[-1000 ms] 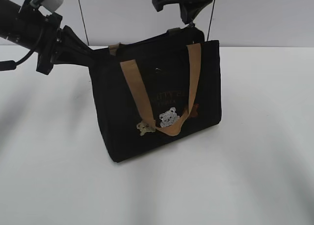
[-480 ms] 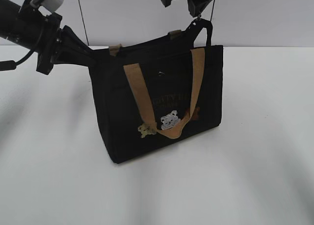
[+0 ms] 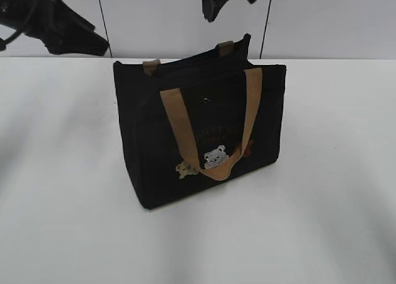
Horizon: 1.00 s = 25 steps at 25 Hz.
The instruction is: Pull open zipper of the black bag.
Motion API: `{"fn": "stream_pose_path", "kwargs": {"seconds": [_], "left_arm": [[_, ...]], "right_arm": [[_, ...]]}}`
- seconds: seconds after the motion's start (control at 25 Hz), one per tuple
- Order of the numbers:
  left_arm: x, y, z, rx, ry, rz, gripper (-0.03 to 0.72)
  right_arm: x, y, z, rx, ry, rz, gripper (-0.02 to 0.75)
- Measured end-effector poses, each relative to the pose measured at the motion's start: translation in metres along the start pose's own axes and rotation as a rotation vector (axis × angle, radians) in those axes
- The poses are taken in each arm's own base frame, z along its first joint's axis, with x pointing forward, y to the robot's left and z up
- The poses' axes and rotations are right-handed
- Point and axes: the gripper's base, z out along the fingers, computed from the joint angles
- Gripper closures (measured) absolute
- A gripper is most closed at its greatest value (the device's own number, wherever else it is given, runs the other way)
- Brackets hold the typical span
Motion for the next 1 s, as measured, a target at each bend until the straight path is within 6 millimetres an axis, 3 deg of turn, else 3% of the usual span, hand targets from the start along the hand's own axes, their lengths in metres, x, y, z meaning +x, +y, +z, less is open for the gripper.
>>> {"fn": "stream_pose_path", "kwargs": {"seconds": [0.24,0.44,0.56,0.68,0.84,1.0], "left_arm": [[-0.014,-0.004,-0.057,-0.318,0.17,-0.263,0.149],[-0.008,0.0,-0.115,-0.645,0.381,-0.539,0.171],[-0.002,-0.004,-0.147,-0.731,0.45,-0.684,0.175],[0.003,-0.016,-0.175,-0.756,0.484,-0.79,0.176],[-0.004,-0.043,-0.207,-0.793,0.444,-0.818,0.176],[0.0,-0.085,-0.219,-0.779,0.376,-0.823,0.176]], "right_arm": [[0.002,-0.017,-0.057,0.028,-0.112,-0.084,0.142],[0.014,-0.069,-0.099,0.119,-0.178,0.015,0.144],[0.027,-0.104,-0.121,0.186,-0.206,0.092,0.145],[0.043,-0.122,-0.145,0.228,-0.231,0.144,0.146],[0.075,-0.117,-0.161,0.22,-0.198,0.167,0.146],[0.121,-0.099,-0.16,0.186,-0.106,0.171,0.146]]}}
